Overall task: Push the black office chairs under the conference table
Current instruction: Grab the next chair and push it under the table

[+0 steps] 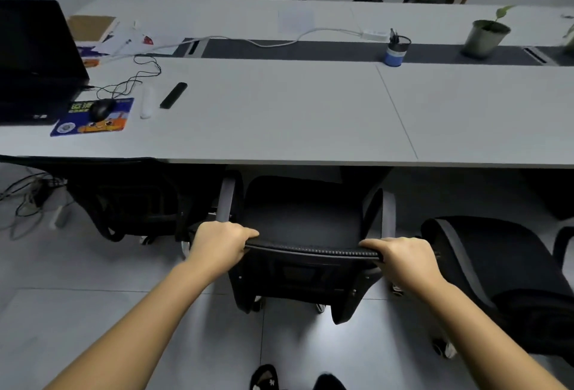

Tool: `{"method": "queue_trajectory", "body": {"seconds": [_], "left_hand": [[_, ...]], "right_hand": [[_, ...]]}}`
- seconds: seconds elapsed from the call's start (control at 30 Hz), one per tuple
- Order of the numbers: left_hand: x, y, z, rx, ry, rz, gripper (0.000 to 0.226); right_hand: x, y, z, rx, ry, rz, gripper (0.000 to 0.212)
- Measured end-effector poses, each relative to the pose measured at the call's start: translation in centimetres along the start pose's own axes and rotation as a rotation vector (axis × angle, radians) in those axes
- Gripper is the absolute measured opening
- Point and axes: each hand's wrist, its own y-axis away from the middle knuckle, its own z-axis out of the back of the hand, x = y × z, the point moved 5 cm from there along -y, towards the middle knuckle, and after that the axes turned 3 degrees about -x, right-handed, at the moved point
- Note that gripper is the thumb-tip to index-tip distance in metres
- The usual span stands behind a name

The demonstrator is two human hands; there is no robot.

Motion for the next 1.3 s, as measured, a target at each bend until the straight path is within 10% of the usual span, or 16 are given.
{"method": "queue_trajectory", "body": {"seconds": [1.3], "left_hand": [[11.2, -18.6, -1.1, 0.084, 0.039, 0.186, 0.020]], "right_hand": [[-4.2, -23.0, -2.6, 0.143, -0.093, 0.060, 0.021]]}}
